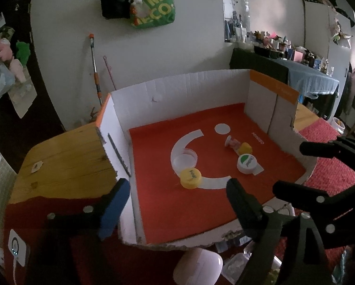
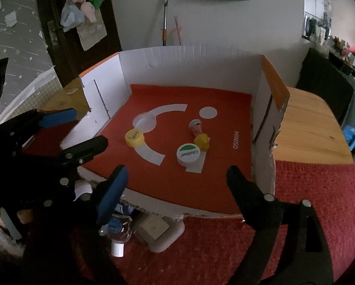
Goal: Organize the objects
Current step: 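Withdraw both tools out of the box, then move both tools back toward the item pile beside the box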
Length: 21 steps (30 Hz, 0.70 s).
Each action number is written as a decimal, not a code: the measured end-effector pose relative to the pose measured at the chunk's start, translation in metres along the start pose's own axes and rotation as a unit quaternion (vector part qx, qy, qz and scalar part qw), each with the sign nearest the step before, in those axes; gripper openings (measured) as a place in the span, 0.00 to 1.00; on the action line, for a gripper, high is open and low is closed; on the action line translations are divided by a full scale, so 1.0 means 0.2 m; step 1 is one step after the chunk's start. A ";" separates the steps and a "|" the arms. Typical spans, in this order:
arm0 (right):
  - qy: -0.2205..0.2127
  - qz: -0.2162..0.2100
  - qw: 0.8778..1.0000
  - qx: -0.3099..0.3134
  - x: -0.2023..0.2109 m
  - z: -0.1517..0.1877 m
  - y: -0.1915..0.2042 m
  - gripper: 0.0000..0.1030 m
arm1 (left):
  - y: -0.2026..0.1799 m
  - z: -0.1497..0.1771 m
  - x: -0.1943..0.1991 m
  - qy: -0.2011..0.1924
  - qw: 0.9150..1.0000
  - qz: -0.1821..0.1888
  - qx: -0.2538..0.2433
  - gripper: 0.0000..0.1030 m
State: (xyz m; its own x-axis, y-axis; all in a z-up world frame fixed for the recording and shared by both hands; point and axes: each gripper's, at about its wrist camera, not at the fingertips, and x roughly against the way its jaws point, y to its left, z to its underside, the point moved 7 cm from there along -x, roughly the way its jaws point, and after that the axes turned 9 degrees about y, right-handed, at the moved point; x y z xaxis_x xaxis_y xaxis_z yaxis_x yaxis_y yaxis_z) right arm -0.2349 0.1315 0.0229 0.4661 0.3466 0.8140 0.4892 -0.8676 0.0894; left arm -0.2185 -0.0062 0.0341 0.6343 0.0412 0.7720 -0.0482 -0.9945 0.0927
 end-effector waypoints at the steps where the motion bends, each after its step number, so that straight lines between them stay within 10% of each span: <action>1: -0.001 -0.001 1.000 0.000 0.01 0.00 0.00 0.86 | 0.00 0.00 0.01 -0.004 1.000 -0.003 0.000 0.86; 21: -0.041 -0.005 0.999 0.005 0.21 0.07 0.07 0.96 | 0.02 0.06 0.20 -0.043 0.999 -0.021 0.000 0.99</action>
State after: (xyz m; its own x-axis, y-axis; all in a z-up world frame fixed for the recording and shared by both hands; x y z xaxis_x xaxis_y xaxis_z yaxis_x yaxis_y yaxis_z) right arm -0.1989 0.1382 0.0503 0.5200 0.3842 0.7629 0.5018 -0.8602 0.0912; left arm -0.1843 -0.0097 0.0574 0.6991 0.0752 0.7111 -0.0194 -0.9921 0.1239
